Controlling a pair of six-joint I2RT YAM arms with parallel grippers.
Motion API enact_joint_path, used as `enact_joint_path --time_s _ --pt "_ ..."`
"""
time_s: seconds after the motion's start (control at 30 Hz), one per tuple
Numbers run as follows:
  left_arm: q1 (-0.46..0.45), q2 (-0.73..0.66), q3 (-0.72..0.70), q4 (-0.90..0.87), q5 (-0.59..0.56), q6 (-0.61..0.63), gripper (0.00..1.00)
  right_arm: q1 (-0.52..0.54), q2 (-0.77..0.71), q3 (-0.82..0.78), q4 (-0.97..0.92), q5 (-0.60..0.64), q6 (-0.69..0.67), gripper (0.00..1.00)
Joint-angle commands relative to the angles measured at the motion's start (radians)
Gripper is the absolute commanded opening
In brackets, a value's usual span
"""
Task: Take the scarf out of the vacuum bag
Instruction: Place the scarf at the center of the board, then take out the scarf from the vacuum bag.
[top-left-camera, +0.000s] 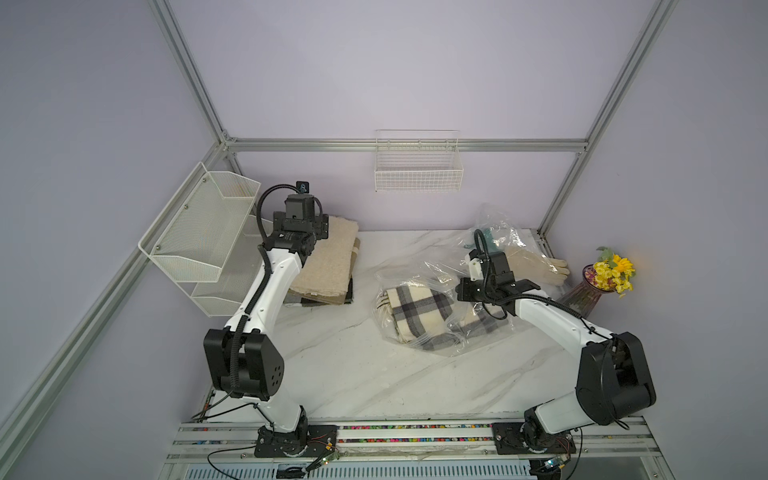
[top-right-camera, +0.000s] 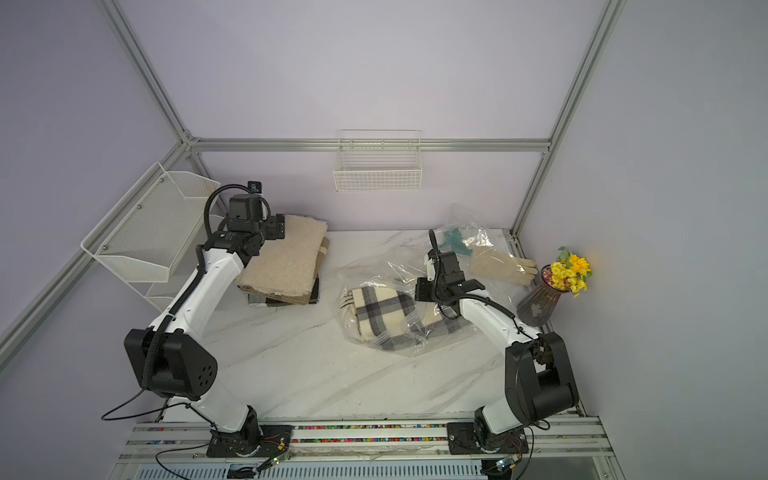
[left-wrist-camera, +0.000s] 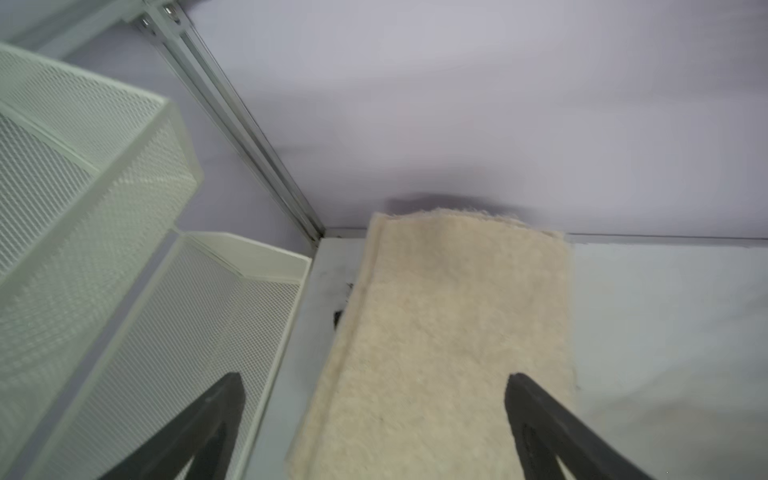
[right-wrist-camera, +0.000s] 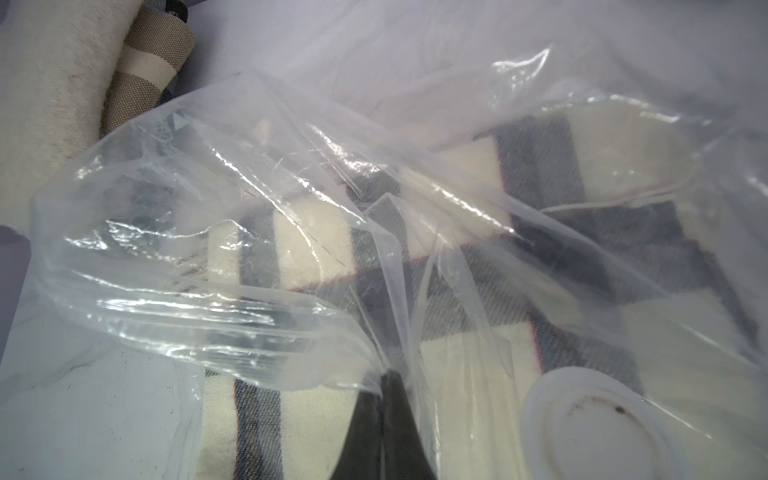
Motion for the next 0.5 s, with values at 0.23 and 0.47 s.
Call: enact_joint_path --time_s 0.23,0.47 --pt "-0.021 -0.317 -0.408 0.004 0.701 -0.354 1.00 0.008 -0.070 -0.007 0.048 -0.073 0.017 0.00" --pt "-0.127 -0.394 -0.628 0.134 0.800 -0.489 1.00 0.015 -0.077 -0.011 0.030 -0.079 0.019 0.00"
